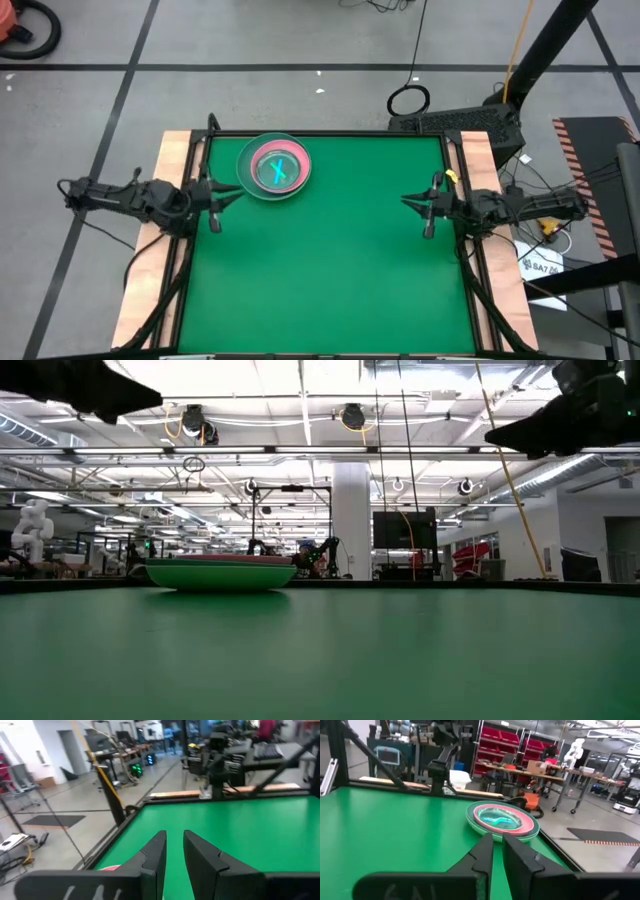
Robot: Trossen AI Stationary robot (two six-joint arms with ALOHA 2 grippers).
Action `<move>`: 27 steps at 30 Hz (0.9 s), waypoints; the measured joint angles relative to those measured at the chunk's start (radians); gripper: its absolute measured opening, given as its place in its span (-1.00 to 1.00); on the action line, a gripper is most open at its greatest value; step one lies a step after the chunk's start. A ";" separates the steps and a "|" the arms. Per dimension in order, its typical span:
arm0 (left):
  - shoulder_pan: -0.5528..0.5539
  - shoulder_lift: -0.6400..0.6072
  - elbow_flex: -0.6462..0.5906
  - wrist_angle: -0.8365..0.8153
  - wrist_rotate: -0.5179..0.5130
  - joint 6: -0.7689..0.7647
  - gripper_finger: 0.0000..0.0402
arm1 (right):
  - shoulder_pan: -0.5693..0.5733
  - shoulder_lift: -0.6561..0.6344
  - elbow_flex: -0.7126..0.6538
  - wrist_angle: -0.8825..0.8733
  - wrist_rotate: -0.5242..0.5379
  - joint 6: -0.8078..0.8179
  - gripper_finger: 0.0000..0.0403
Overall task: Stack plastic plates
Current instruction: Return to Home Position
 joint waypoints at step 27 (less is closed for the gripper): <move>0.172 -0.277 -0.318 0.061 0.124 -0.150 -0.63 | -0.006 -0.177 -0.160 0.030 -0.022 0.052 -0.83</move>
